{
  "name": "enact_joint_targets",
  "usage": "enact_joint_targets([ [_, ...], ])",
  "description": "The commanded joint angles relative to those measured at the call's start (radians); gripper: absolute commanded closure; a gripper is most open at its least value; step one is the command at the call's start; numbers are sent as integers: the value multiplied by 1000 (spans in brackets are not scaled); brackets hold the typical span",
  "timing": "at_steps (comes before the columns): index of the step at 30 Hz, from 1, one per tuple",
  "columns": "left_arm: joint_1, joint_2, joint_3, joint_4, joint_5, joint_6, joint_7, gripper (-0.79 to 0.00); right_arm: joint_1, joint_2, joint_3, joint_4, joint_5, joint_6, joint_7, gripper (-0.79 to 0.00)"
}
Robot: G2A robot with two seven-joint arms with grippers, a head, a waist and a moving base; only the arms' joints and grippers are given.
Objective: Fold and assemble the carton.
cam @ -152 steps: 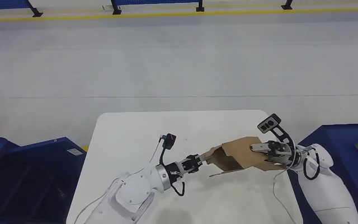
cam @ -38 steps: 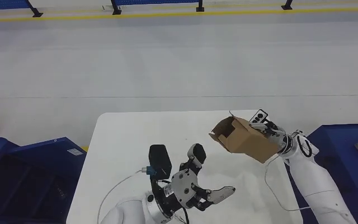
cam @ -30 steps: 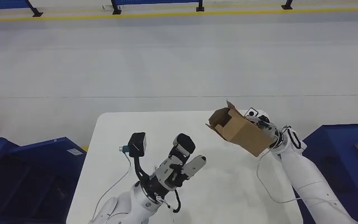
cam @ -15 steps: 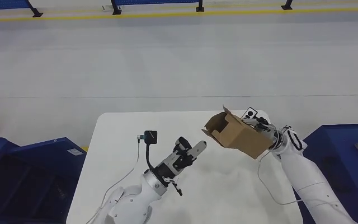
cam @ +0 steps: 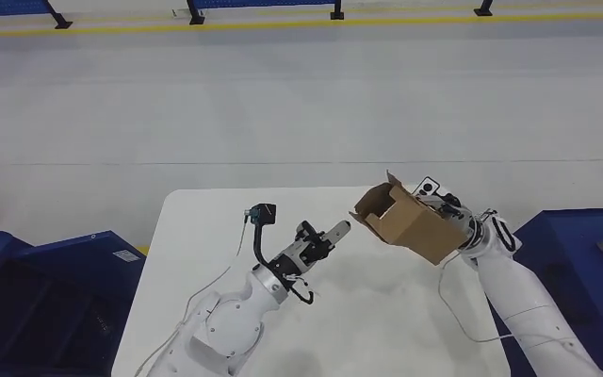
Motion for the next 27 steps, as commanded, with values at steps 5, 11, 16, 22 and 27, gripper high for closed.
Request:
enact_joint_targets([
  [5, -37, -11, 32, 12, 6, 4, -7, -785, 15, 9, -32, 5, -11, -2, 2, 0],
  [11, -58, -22, 54, 46, 1, 8, -4, -785, 32, 16, -62, 15, -21, -7, 7, 0],
  [16, -71, -30, 64, 68, -8, 9, 1, -785, 48, 21, -85, 24, -18, -10, 10, 0],
  [22, -79, -37, 62, 76, -17, 26, -1, -785, 64, 28, -109, 26, -27, -19, 19, 0],
  [27, -88, -41, 65, 83, -11, 60, -24, -785, 74, 34, -123, 30, -38, -32, 32, 0],
])
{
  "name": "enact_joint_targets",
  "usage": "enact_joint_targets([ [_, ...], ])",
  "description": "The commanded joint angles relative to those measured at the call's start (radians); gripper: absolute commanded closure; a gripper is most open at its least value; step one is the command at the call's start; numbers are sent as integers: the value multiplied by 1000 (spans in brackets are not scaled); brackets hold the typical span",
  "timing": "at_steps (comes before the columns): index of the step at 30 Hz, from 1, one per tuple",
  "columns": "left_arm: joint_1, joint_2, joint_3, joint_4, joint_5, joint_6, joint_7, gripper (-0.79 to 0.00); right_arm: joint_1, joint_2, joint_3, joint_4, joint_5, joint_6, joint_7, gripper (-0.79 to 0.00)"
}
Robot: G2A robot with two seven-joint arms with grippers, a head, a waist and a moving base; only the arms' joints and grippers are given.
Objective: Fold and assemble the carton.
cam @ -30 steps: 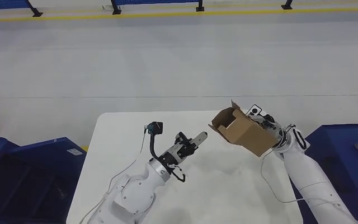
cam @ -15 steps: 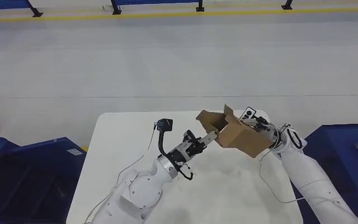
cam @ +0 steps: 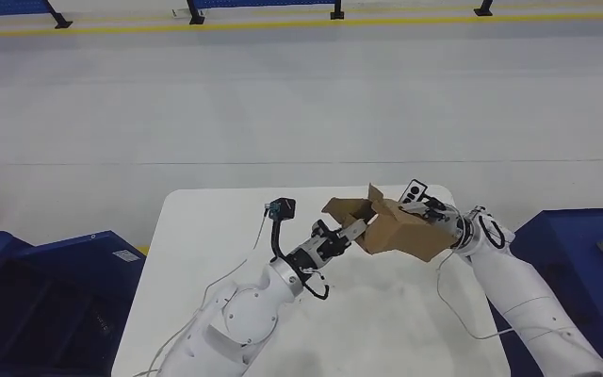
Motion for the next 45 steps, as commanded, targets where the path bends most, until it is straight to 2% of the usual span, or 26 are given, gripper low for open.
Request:
enact_joint_targets([
  [1, -3, -2, -1, 2, 0, 2, 0, -785, 4, 2, -1, 4, 5, -3, 4, 0],
  [8, 32, 0, -37, -54, -22, -45, 7, -785, 19, 6, 5, 29, 42, 1, -1, 0],
  [15, 83, 10, -86, -78, 0, -37, -11, -785, 21, 10, 4, 23, 46, -2, 2, 0],
  [28, 50, -4, -32, -26, 47, -5, -24, -785, 5, 13, -1, 0, 1, -20, 20, 0],
  [36, 70, -4, -53, -42, 48, 1, -20, -785, 1, 14, 56, 24, -33, -117, -6, 0],
  [42, 90, -1, -73, -63, 40, -13, -20, -785, 0, 14, 57, 21, -34, -119, -13, 0],
  [45, 94, -1, -78, -75, 31, -21, -10, -785, -13, 17, 78, -8, -95, -188, -63, 0],
])
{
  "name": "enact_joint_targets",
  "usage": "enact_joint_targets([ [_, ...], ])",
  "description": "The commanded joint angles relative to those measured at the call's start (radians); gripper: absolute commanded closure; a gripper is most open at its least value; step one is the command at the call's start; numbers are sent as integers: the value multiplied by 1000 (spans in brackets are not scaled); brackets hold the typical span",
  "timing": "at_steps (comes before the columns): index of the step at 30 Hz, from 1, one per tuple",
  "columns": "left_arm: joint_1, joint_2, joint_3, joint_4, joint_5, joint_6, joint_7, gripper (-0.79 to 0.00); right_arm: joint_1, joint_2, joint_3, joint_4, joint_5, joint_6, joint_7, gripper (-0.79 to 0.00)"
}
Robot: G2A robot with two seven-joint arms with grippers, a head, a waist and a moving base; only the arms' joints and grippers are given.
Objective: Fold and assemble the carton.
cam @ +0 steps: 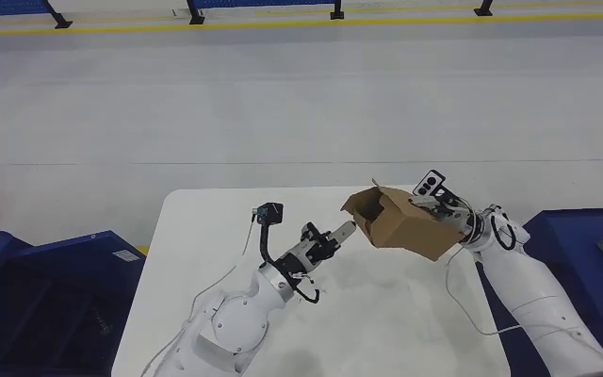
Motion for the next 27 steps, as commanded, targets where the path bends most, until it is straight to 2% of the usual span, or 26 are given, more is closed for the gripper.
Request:
enact_joint_targets([
  [1, 15, 0, -14, -26, -24, -12, 23, -785, -9, 4, 17, -16, -56, -54, -26, 0],
  [4, 53, 2, -41, -116, -35, -50, 65, -785, -22, 10, 40, -34, -156, -142, -63, 0],
  [6, 83, 5, -39, -175, -2, -71, 84, -785, -32, 12, 48, -53, -184, -164, -63, 0],
  [9, 110, 5, -10, -231, 74, -46, 104, -785, -51, 13, 59, -81, -224, -210, -62, 0],
  [13, 94, 0, 67, -239, 282, 95, 100, -785, -77, 16, 73, -117, -275, -259, -61, 0],
  [16, 71, -10, 116, -227, 376, 223, 110, -785, -95, 17, 85, -136, -294, -277, -66, 0],
  [22, 31, -31, 155, -183, 443, 394, 112, -785, -123, 20, 112, -163, -324, -299, -71, 0],
  [27, 3, -45, 163, -143, 473, 491, 100, -785, -139, 20, 120, -184, -345, -307, -45, 0],
])
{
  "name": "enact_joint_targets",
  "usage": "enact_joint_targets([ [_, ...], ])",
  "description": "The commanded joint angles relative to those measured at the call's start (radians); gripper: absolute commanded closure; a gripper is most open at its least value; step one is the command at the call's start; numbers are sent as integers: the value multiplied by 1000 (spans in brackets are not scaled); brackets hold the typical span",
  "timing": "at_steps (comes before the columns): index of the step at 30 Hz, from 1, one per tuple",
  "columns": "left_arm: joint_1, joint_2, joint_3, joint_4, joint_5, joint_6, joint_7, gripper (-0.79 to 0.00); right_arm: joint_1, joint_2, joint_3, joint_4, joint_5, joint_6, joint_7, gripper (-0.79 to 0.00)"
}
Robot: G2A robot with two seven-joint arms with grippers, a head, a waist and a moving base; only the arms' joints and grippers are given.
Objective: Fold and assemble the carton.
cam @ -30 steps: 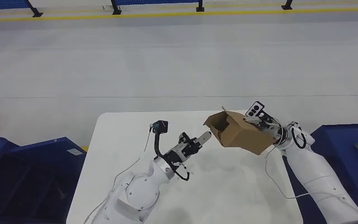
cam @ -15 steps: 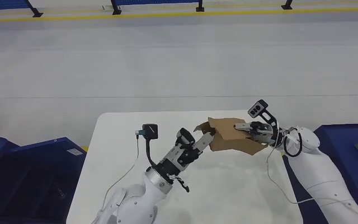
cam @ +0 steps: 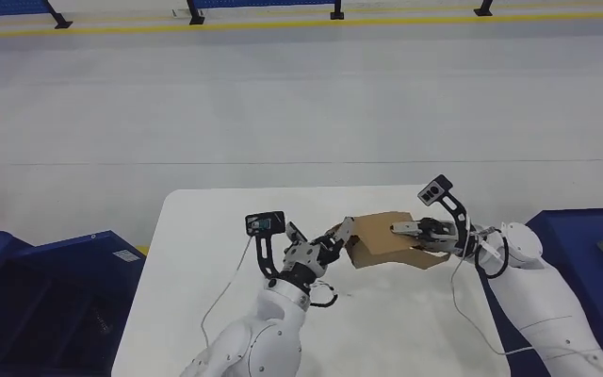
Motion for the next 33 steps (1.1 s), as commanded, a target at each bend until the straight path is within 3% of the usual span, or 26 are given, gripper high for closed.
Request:
enact_joint_targets([
  [1, -8, -5, 7, 11, 8, 30, -11, -785, -4, 0, 4, -3, -9, -5, 1, 0],
  [14, 0, -23, 31, 40, 43, 56, -59, -785, 1, -7, 26, 8, 12, 3, 17, 0],
  [26, -3, -45, 51, 71, 30, 6, -42, -785, 10, -16, 26, 18, 25, 13, 38, 0],
  [33, 41, -50, -1, 8, -54, -54, -11, -785, 23, -23, 45, 64, 111, 41, 50, 0],
])
